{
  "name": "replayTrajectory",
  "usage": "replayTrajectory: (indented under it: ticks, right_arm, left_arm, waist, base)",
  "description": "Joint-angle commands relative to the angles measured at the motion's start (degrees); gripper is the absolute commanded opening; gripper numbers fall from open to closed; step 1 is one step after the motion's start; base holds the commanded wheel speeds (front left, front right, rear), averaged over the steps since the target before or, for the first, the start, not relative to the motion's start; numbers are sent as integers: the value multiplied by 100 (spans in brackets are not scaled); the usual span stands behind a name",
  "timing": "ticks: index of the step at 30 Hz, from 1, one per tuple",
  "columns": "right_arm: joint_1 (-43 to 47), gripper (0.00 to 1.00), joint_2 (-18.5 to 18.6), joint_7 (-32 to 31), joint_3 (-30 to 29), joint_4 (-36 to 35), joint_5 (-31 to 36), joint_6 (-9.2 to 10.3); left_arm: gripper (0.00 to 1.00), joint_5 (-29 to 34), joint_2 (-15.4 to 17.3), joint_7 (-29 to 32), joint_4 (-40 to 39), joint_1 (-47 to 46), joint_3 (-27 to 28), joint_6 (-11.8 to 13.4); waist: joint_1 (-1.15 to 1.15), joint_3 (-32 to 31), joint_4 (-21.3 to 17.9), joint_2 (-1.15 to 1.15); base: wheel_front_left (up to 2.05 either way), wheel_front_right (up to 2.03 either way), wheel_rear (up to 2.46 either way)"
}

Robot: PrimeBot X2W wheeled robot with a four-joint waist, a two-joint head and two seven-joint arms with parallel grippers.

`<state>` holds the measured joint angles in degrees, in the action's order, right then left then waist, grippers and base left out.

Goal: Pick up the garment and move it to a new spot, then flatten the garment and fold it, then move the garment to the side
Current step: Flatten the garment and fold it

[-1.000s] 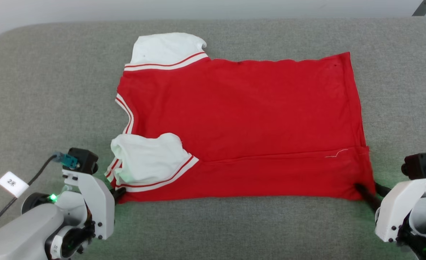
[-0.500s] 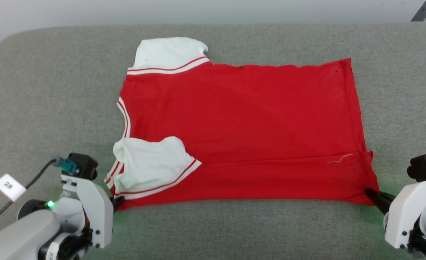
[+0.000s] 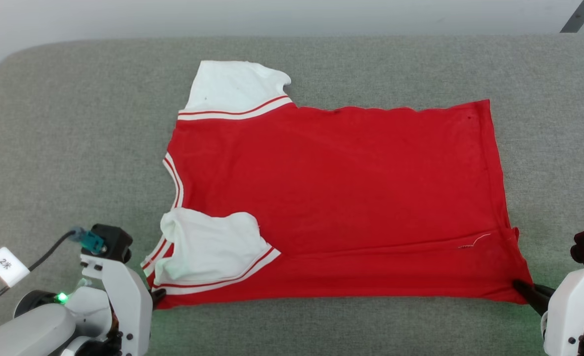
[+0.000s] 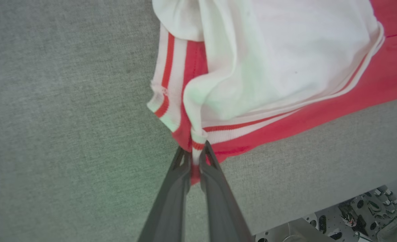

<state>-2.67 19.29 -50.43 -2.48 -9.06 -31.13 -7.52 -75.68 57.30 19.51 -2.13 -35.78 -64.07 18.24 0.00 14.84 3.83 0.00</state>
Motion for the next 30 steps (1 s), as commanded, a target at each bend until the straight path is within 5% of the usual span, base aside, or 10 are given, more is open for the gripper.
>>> replayTrajectory:
  ticks: [1,5,8,10,12,13,14,15,24,30]
  right_arm:
    - [95,0,-9,-13,-39,-13,56,5]
    - [76,0,-68,-17,-10,-6,82,5]
    - [56,0,-78,32,81,16,106,5]
    - [52,23,-62,63,135,26,112,5]
    - [58,45,-44,99,170,39,116,5]
    - [63,61,-32,115,184,37,118,5]
    - [66,89,-24,140,194,37,110,5]
    - [70,100,-15,152,196,35,106,5]
    - [54,100,-23,312,115,-101,-5,5]
    - [-150,100,-154,929,63,-605,159,5]
  left_arm:
    - [0,-15,32,-17,34,92,5,38]
    - [0,-8,-24,-49,153,91,-9,-33]
    - [44,-28,-107,-86,257,86,-3,-100]
    - [85,-21,-142,-104,326,83,-1,-108]
    - [85,-18,-149,-97,380,64,3,-105]
    - [100,-35,-133,-65,391,52,9,-86]
    - [100,-37,-100,-32,392,36,8,-62]
    - [100,-40,-67,2,376,13,12,-53]
    - [100,51,388,410,2,-479,209,94]
    - [100,486,419,293,140,-1346,566,-229]
  waist:
    - [0,6,-5,0]
    - [0,31,-25,0]
    - [0,47,-29,0]
    - [0,49,-35,0]
    - [0,44,-38,0]
    - [0,40,-40,0]
    - [0,36,-46,0]
    - [0,31,-52,0]
    - [0,40,-193,0]
    - [0,212,-407,0]
  base:
    - [0,0,0]
    - [0,0,0]
    - [0,0,0]
    - [0,0,0]
    - [0,0,0]
    - [0,0,0]
    - [0,0,0]
    - [0,0,0]
    - [0,0,0]
    - [0,0,0]
